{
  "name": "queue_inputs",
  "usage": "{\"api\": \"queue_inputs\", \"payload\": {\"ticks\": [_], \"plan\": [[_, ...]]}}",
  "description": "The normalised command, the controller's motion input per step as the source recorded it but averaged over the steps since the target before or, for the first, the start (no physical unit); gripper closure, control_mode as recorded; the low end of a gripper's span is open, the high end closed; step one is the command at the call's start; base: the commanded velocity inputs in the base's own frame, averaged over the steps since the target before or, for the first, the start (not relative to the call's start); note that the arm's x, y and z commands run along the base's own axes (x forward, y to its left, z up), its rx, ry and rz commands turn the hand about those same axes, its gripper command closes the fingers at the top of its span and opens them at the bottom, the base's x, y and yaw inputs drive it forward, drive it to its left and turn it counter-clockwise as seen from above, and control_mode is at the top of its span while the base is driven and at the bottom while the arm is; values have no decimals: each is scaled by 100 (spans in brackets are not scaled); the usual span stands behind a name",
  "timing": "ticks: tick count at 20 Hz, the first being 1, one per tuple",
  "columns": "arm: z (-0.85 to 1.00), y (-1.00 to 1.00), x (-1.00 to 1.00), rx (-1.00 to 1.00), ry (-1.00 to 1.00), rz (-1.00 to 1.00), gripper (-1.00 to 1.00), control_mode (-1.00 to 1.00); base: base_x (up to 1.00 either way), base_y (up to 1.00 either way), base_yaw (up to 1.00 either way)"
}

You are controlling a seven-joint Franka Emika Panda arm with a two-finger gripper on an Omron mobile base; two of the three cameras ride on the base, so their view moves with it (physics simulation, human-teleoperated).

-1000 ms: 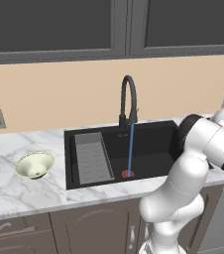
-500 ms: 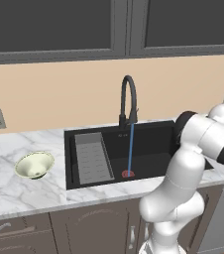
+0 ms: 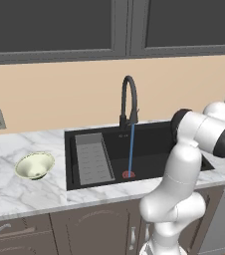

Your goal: Rinse each bowl for a few seconds and place them down in the sink or on the counter.

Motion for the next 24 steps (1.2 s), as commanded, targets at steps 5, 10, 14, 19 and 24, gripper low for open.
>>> {"api": "queue_inputs", "payload": {"ticks": [5,10,14,19,24], "plan": [[-16,-10,12,0,0,0,-100,-100,0,0,0],[-11,-16,11,0,0,0,-100,-100,0,0,0],[-10,-18,12,0,0,0,-100,-100,0,0,0],[-10,-10,19,0,0,0,-100,-100,0,0,0],[-10,-11,17,0,0,2,-100,-100,0,0,0]]}}
